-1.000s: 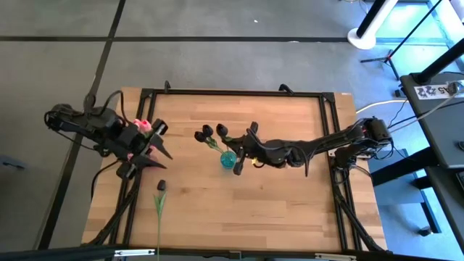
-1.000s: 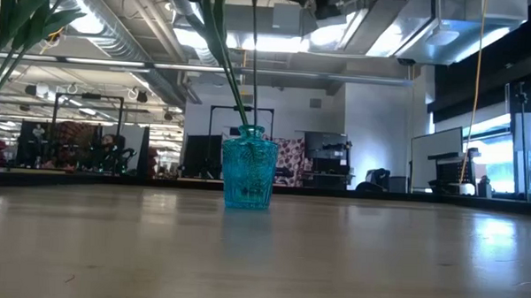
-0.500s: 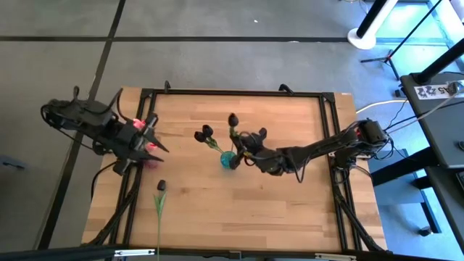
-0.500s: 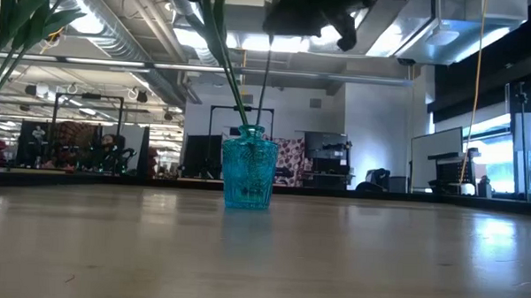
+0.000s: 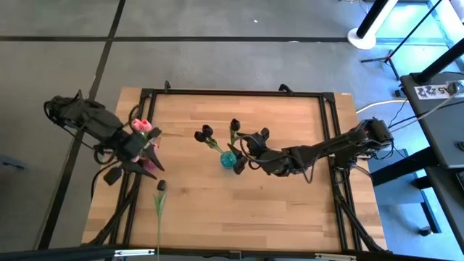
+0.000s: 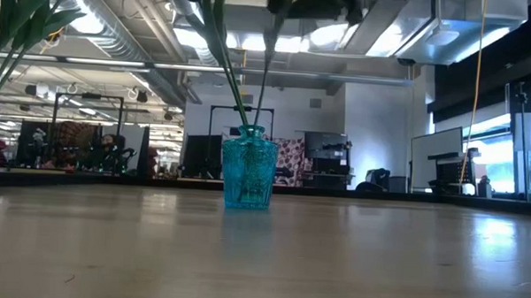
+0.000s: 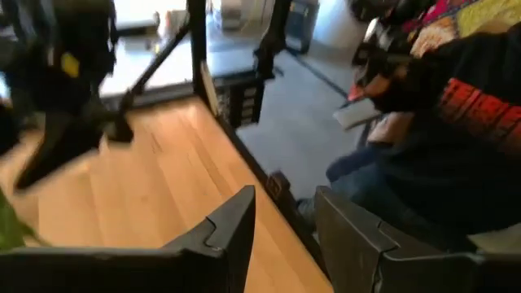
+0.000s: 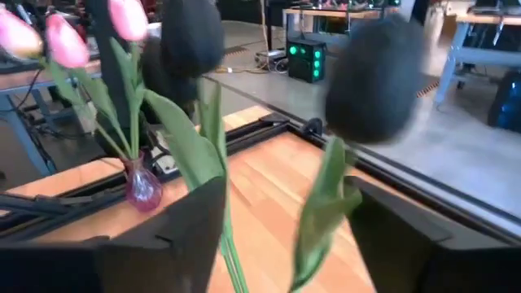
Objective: Sort flowers into vase by color
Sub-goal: Put the top black tulip into the blue vase, then put the black tulip into the blue vase
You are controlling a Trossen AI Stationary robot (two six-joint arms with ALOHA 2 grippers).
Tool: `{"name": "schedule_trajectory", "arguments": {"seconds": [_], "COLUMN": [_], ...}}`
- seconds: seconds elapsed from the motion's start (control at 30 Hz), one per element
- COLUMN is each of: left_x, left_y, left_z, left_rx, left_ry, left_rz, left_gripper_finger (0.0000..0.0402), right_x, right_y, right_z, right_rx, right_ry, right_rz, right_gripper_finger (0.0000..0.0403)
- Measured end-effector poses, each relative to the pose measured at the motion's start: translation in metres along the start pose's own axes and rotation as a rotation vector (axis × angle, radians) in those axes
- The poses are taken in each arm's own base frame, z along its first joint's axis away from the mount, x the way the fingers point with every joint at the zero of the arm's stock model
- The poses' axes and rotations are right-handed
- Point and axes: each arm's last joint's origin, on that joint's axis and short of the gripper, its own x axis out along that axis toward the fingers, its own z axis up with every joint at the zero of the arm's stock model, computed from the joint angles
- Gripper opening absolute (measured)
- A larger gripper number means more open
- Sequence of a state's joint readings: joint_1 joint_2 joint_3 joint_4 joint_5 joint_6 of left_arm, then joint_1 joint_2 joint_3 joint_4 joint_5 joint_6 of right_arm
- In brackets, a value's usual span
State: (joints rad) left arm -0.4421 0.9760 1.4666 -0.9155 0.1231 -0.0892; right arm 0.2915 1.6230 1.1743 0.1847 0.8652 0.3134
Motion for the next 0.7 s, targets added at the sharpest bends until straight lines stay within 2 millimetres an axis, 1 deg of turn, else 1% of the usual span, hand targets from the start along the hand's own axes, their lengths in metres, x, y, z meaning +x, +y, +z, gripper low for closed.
{"name": "schedule_trajectory", "arguments": {"seconds": [0.13,0.23,0.33,0.43,0.5,0.6,0.7], "left_x": [0.002,0.005,0.011,0.016,0.021,0.031,0.044], "left_y": [-0.004,-0.011,-0.025,-0.041,-0.052,-0.067,-0.081], "left_z": [-0.004,-0.006,-0.005,-0.004,-0.007,-0.013,-0.026], "left_rx": [-0.070,-0.112,-0.102,-0.096,-0.115,-0.183,-0.296], "left_ry": [0.067,0.100,0.101,0.112,0.149,0.213,0.292], "left_rz": [0.028,-0.009,-0.097,-0.183,-0.219,-0.240,-0.216], "left_gripper_finger": [0.0125,0.0125,0.0125,0.0125,0.0125,0.0125,0.0125], "right_x": [-0.009,-0.012,-0.016,-0.019,-0.022,-0.026,-0.029], "right_y": [0.001,0.001,0.001,-0.002,-0.004,-0.008,-0.010], "right_z": [0.012,0.017,0.018,0.022,0.025,0.030,0.035], "right_rx": [-0.025,-0.040,-0.069,-0.104,-0.113,-0.112,-0.102], "right_ry": [-0.013,-0.025,-0.034,-0.060,-0.066,-0.069,-0.076], "right_rz": [0.000,-0.009,-0.033,-0.108,-0.145,-0.153,-0.156], "right_gripper_finger": [0.0297,0.0317,0.0322,0.0323,0.0324,0.0324,0.0324]}}
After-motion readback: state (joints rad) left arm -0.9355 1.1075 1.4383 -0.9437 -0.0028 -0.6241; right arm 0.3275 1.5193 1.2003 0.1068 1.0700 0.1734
